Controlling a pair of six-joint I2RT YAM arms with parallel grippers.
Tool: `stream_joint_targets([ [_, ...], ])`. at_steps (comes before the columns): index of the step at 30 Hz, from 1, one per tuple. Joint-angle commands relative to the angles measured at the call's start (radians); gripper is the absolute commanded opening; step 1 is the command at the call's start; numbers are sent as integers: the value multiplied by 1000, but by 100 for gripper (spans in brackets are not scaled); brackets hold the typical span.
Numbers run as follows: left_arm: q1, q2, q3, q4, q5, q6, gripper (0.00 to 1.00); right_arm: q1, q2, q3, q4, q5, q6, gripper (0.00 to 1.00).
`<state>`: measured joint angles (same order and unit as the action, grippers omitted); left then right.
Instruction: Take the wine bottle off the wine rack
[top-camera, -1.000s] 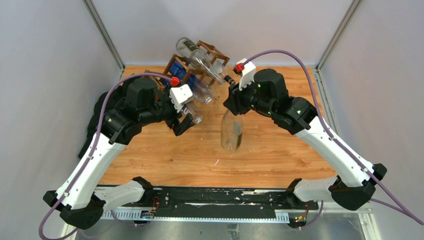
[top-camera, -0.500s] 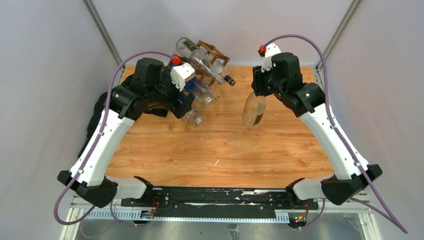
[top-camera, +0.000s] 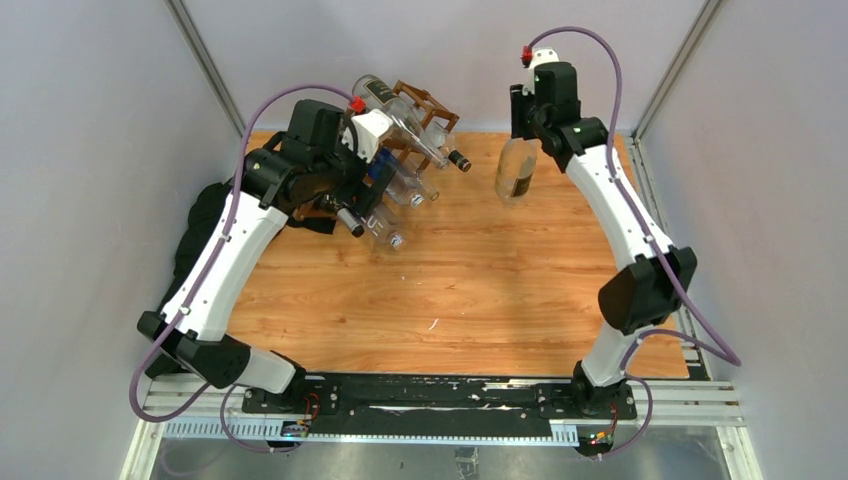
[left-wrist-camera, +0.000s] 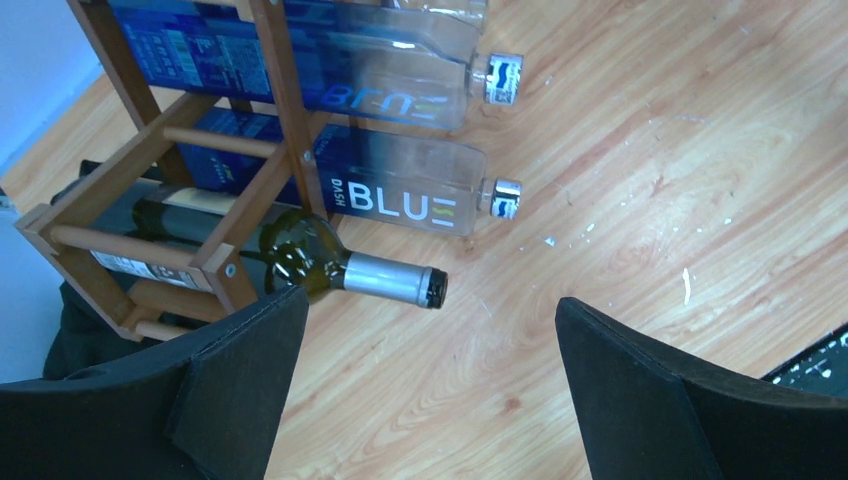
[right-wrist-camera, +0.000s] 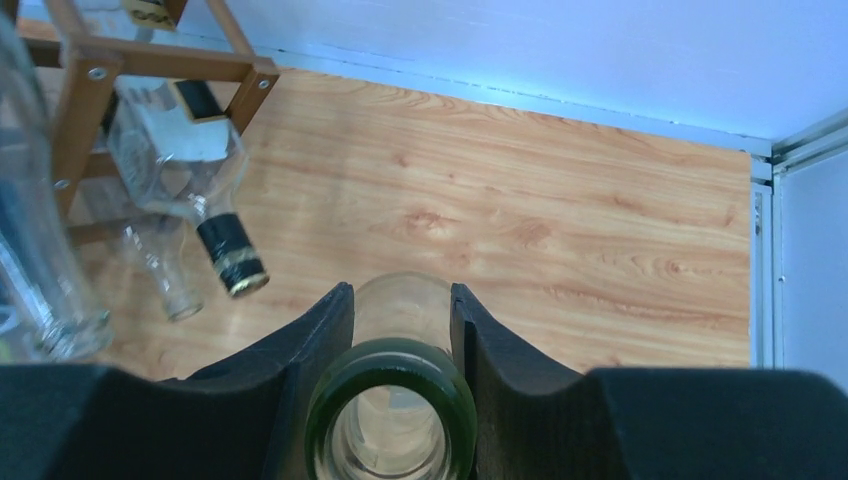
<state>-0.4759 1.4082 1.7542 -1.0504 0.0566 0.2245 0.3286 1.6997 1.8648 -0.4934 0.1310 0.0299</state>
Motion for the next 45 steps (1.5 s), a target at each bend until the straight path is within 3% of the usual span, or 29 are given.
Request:
stream_joint_targets([
  [1, 3, 24, 72, -10, -14, -19, 100, -12, 71, 109, 219, 25, -18, 0],
  [10, 3, 40, 31, -10, 10, 55, 100, -13, 251, 227, 326, -25, -11, 0],
  [20, 3, 74, 67, -14, 39, 50, 100, -13, 453, 417, 292, -33, -14, 0],
  [32, 3, 67, 88, -21, 43, 35, 100, -13, 496, 444, 290, 18, -69, 0],
  [33, 3, 63, 84, -23, 37, 39, 100, -13, 492, 442, 288, 13, -63, 8],
  [36, 3, 57, 84, -52, 39, 62, 100, -12, 482, 431, 275, -12, -44, 72],
  [37, 3, 62, 93, -72, 41, 69, 100, -12, 481, 435, 263, -20, -37, 85],
  [39, 9, 67, 114, -104, 43, 73, 100, -12, 472, 449, 235, -47, -36, 91],
  [45, 63, 44, 124, -121, 87, 65, 100, -13, 344, 375, 193, -33, 24, 95],
])
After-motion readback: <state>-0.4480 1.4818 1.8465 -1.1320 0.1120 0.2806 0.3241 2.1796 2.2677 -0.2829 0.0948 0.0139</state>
